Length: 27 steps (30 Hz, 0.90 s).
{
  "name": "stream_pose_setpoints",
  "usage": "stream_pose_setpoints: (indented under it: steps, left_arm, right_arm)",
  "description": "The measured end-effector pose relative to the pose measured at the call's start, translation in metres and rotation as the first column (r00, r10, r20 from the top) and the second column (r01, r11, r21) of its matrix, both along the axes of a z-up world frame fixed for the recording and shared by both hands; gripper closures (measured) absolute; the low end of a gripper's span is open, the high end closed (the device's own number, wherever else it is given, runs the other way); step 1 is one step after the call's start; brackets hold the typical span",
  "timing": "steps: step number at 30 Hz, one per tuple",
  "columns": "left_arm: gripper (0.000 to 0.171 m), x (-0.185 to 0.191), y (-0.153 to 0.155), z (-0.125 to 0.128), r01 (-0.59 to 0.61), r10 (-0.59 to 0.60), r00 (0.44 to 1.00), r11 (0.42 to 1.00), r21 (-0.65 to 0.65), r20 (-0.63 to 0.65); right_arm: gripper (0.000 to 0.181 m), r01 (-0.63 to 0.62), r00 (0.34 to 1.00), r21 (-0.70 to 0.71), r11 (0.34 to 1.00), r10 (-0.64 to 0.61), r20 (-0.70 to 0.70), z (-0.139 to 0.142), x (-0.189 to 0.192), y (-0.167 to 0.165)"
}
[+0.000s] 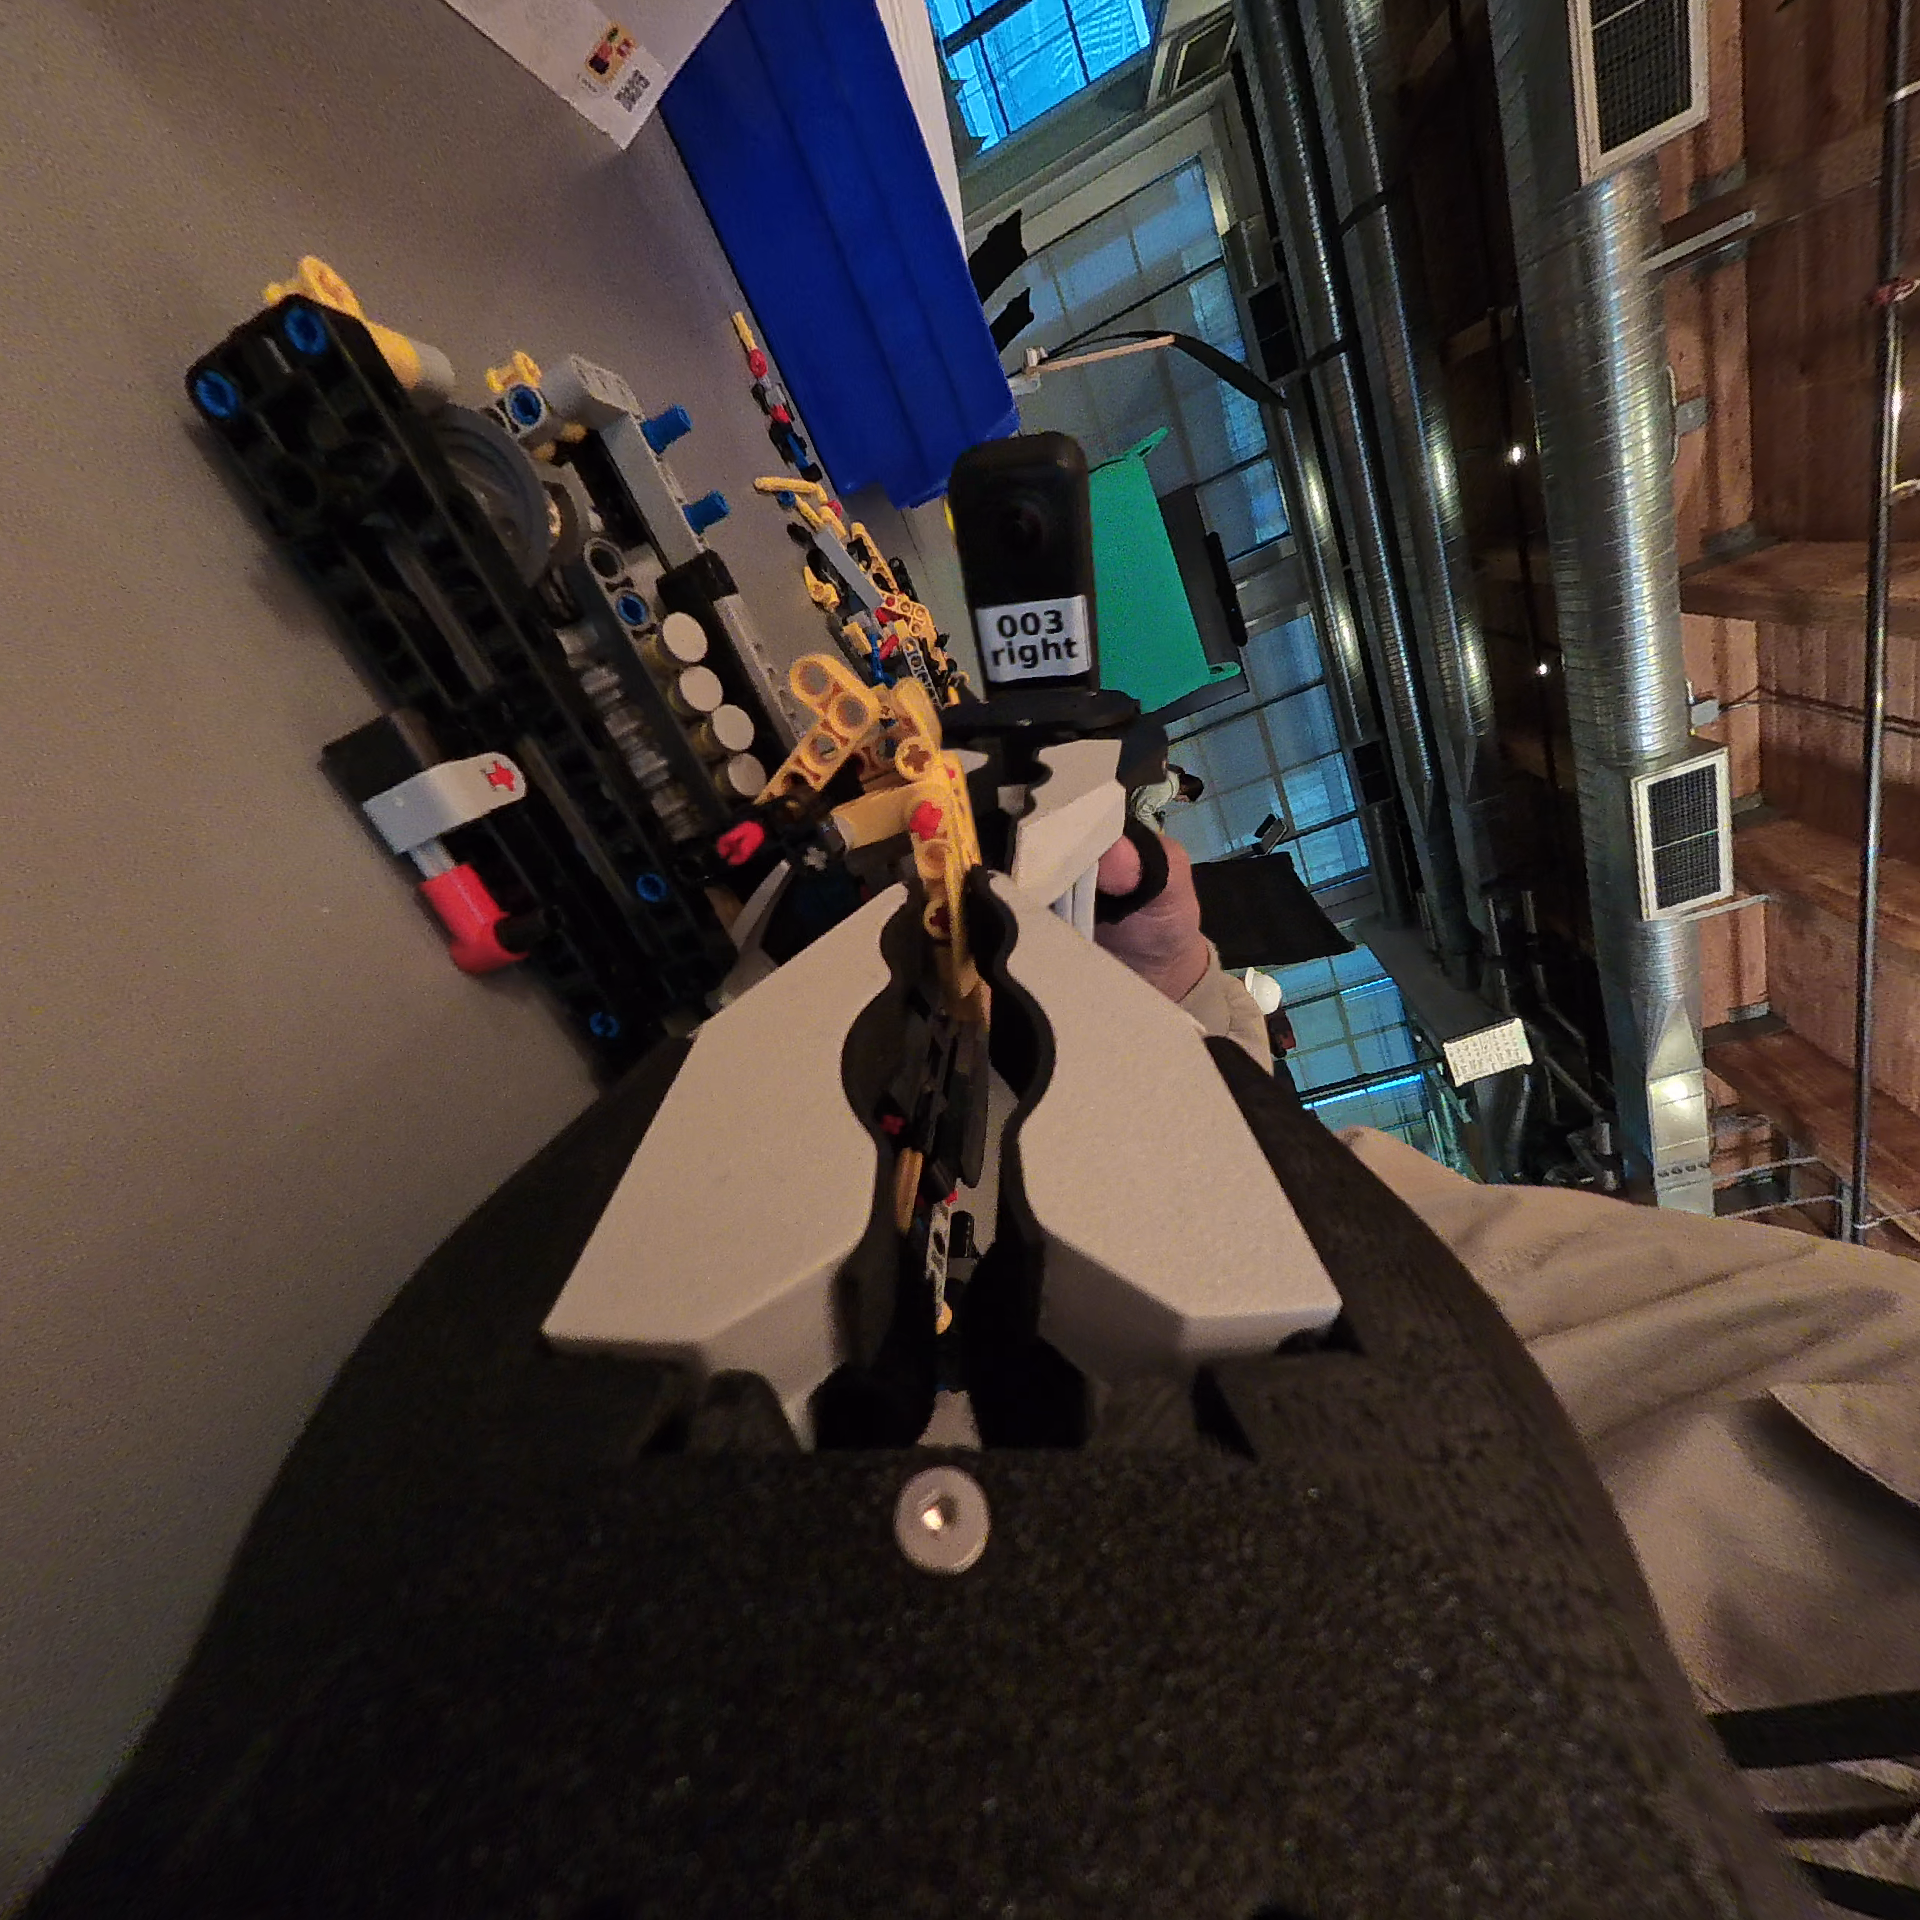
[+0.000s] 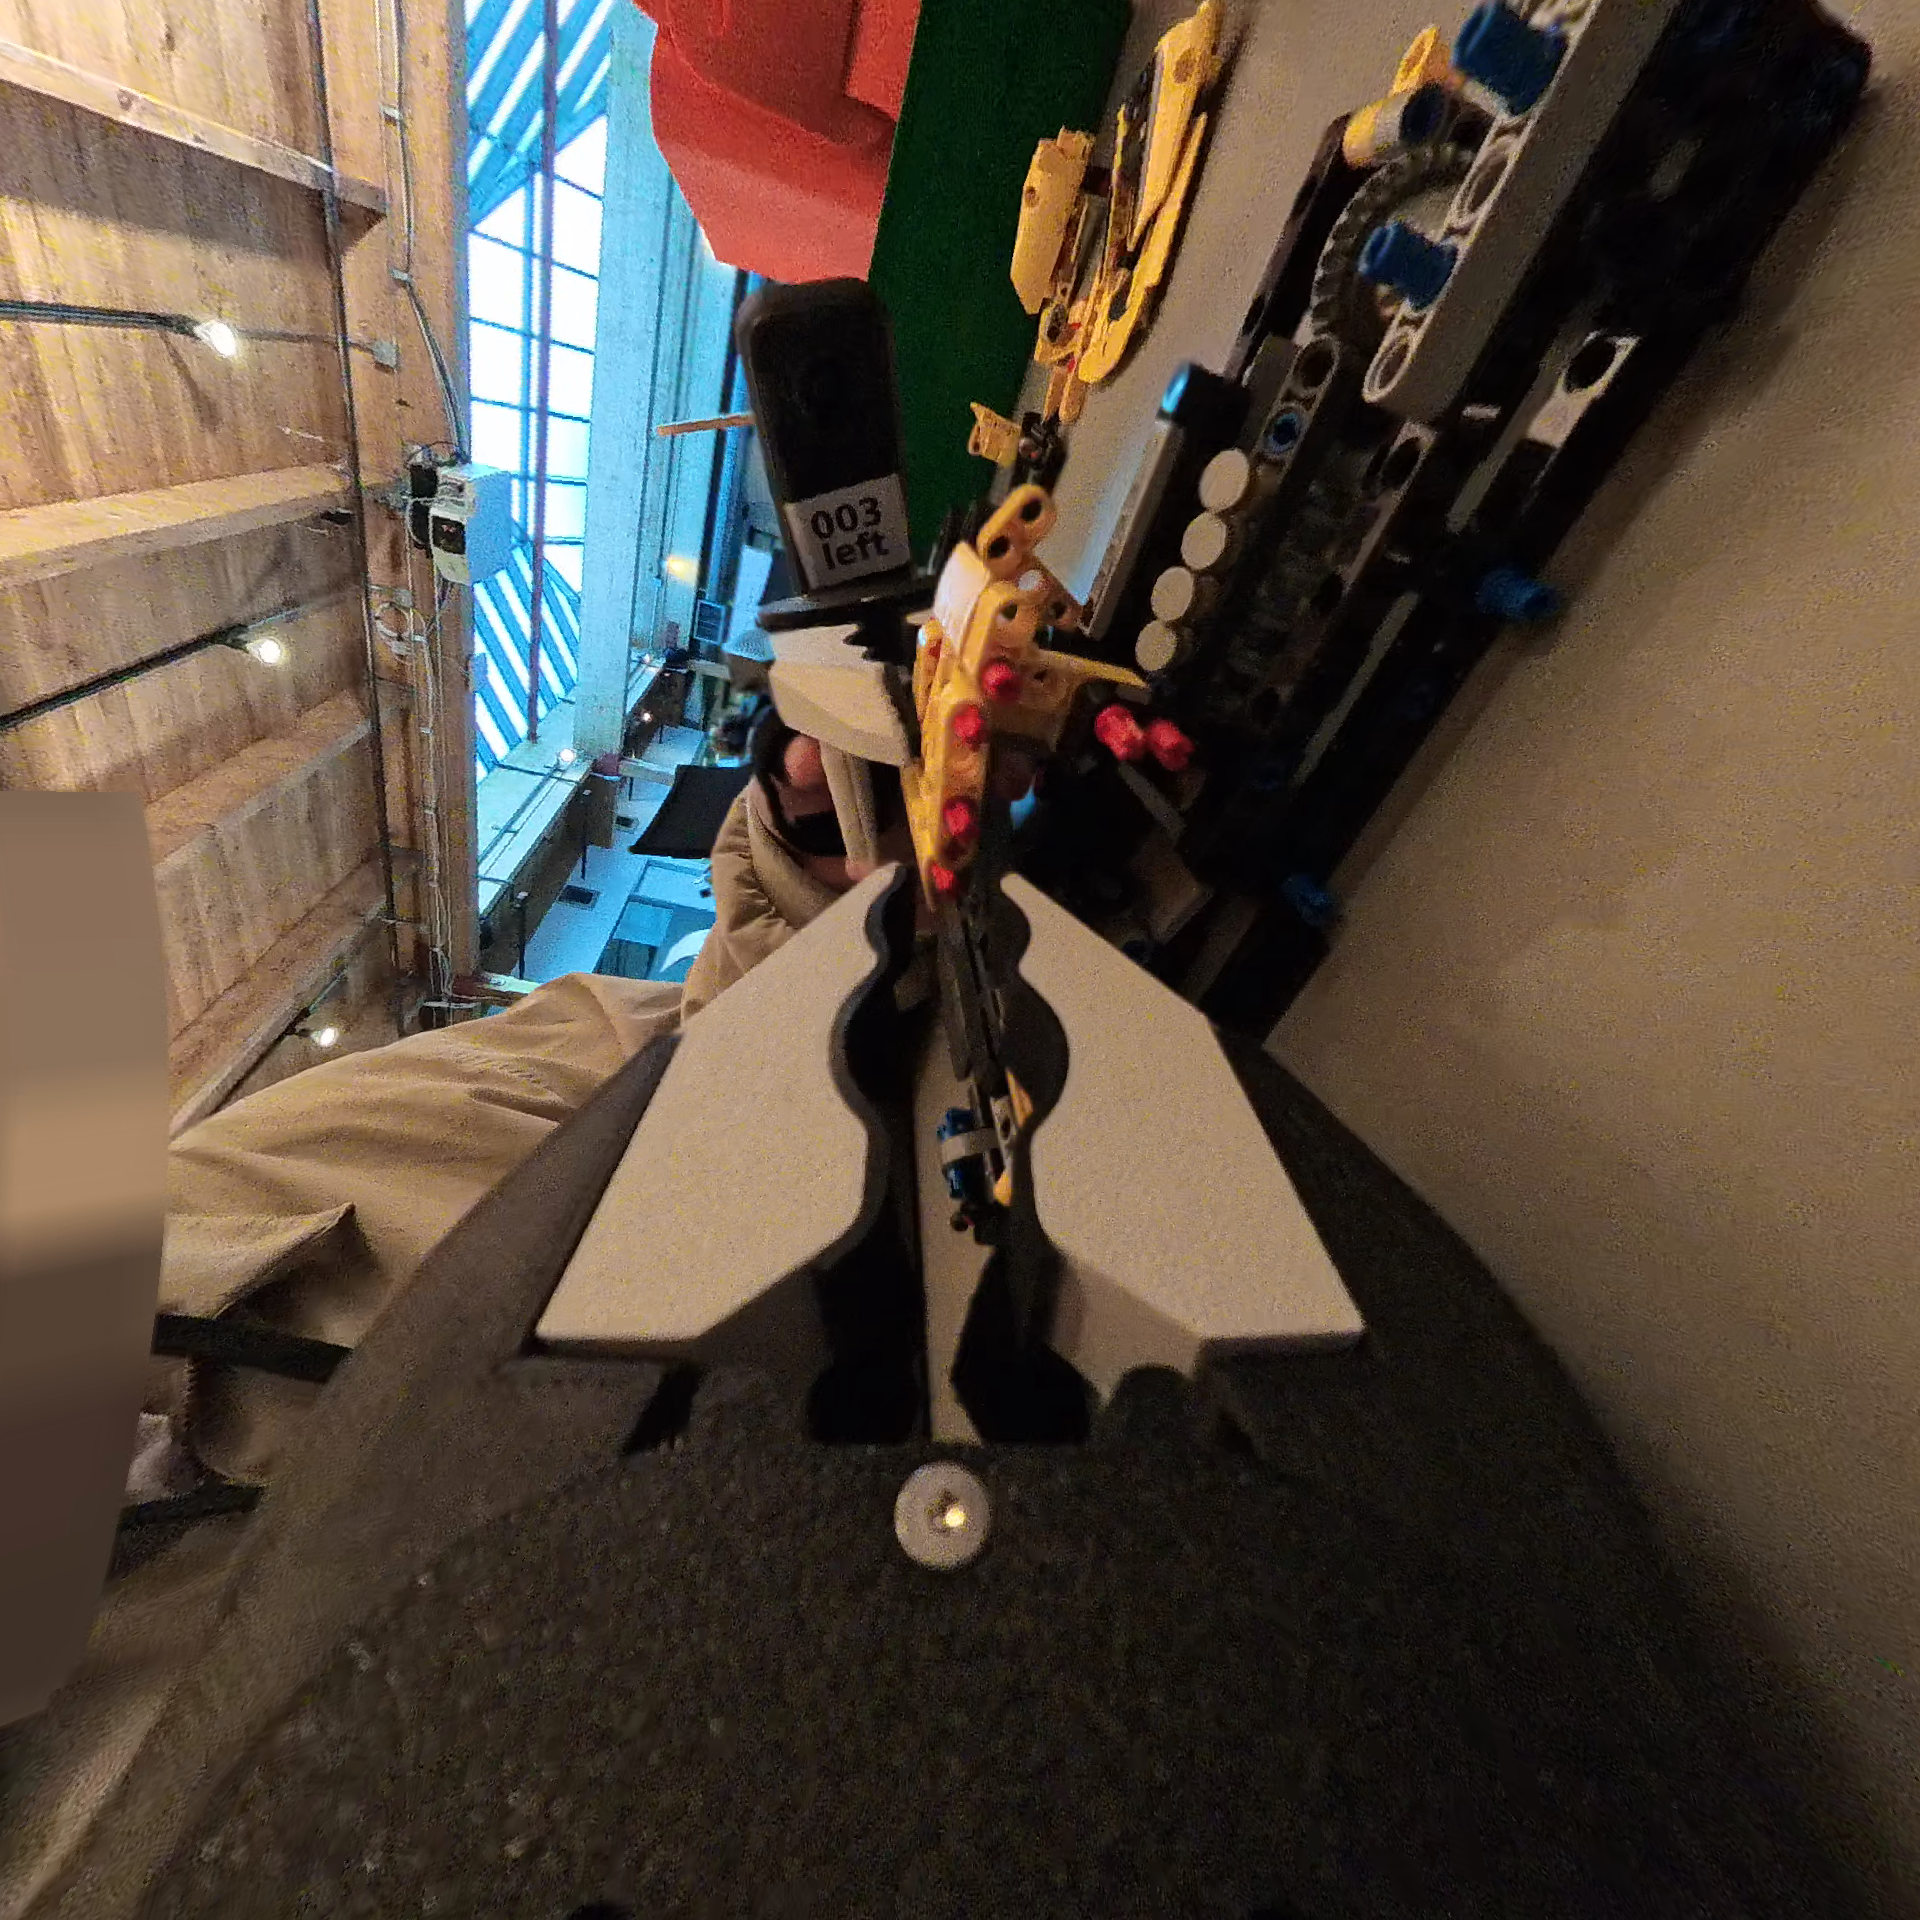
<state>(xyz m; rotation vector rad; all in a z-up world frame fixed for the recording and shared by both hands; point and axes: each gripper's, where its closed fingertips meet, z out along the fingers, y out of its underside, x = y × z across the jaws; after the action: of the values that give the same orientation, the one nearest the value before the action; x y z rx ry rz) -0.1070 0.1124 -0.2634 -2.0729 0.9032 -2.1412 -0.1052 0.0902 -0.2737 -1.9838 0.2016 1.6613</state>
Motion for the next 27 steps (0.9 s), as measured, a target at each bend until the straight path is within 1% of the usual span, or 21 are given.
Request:
stream_pose_setpoints:
  steps: [2,7,9,12,13,14,16,17,18,19,20,21,22,23,24,25,26,27]
  left_arm:
    - [0.164,0.0,0.0,0.0,-0.002,0.002,1.0,1.0,0.008,0.0]
    - [0.164,-0.001,0.0,-0.001,0.0,0.0,1.0,0.999,0.044,-0.007]
    - [0.164,-0.003,-0.003,-0.001,0.027,-0.026,1.0,0.996,0.08,-0.011]
    - [0.165,-0.005,-0.004,0.0,0.045,-0.044,0.999,0.996,0.078,-0.007]
    - [0.164,-0.007,0.001,0.0,0.027,-0.026,1.0,0.997,0.075,-0.006]
    - [0.165,-0.012,0.012,0.0,-0.01,0.01,1.0,0.998,0.056,-0.006]
    - [0.165,-0.02,0.033,0.0,-0.067,0.068,0.998,0.995,0.069,-0.009]
    - [0.165,-0.021,0.036,-0.001,-0.073,0.074,0.997,0.994,0.08,-0.009]
    - [0.165,-0.019,0.035,-0.001,-0.069,0.07,0.998,0.995,0.076,-0.009]
    - [0.165,-0.017,0.033,-0.001,-0.063,0.064,0.998,0.995,0.078,-0.008]
    - [0.164,-0.016,0.031,-0.001,-0.051,0.052,0.999,0.995,0.085,-0.009]
    - [0.164,-0.016,0.029,-0.001,-0.042,0.043,0.999,0.996,0.082,-0.008]
    - [0.164,-0.016,0.027,-0.001,-0.034,0.035,0.999,0.997,0.072,-0.007]
    - [0.164,-0.016,0.024,-0.001,-0.019,0.02,1.0,0.998,0.064,-0.006]
    - [0.164,-0.016,0.019,-0.001,0.007,-0.007,1.0,0.998,0.066,-0.006]
    - [0.164,-0.015,0.013,-0.001,0.034,-0.033,0.999,0.996,0.077,-0.006]
    - [0.164,-0.013,0.008,-0.001,0.05,-0.049,0.999,0.995,0.09,-0.006]
    - [0.164,-0.01,0.004,-0.001,0.055,-0.055,0.998,0.994,0.093,-0.005]
  right_arm:
    - [0.173,0.006,1.0,0.006,1.0,-0.006,-0.014,0.0,-0.002,0.001]
    - [0.179,0.023,1.0,0.036,0.999,-0.024,0.007,0.002,-0.002,0.0]
    - [0.179,0.025,0.999,0.053,0.998,-0.027,0.028,0.001,-0.002,-0.002]
    - [0.179,0.017,0.999,0.064,0.998,-0.019,0.029,0.003,0.0,-0.005]
    - [0.18,0.044,0.998,0.079,0.996,-0.046,0.031,0.005,0.007,-0.004]
    - [0.18,0.101,0.995,0.094,0.99,-0.103,0.011,0.01,0.026,-0.003]
    - [0.18,0.273,0.962,0.103,0.957,-0.268,-0.057,0.02,0.082,-0.008]
    - [0.181,0.297,0.955,0.115,0.948,-0.294,-0.044,0.021,0.095,-0.012]
    - [0.181,0.274,0.961,0.137,0.952,-0.275,-0.015,0.023,0.095,-0.017]
    - [0.18,0.198,0.98,0.174,0.965,-0.201,0.0,0.032,0.081,-0.023]
    - [0.18,0.168,0.98,0.208,0.964,-0.186,0.069,0.039,0.075,-0.024]
    - [0.18,0.165,0.956,0.262,0.951,-0.219,0.194,0.043,0.076,-0.023]
    - [0.179,0.144,0.9,0.305,0.941,-0.252,0.355,0.043,0.083,-0.025]
    - [0.179,0.156,0.791,0.318,0.935,-0.311,0.527,0.038,0.105,-0.026]
    - [0.178,0.202,0.643,0.324,0.924,-0.374,0.668,0.032,0.137,-0.027]
    - [0.178,0.241,0.51,0.295,0.925,-0.379,0.772,0.023,0.169,-0.033]
    - [0.178,0.278,0.425,0.207,0.938,-0.313,0.85,0.008,0.195,-0.047]
    - [0.178,0.327,0.381,0.135,0.935,-0.261,0.887,-0.004,0.216,-0.062]
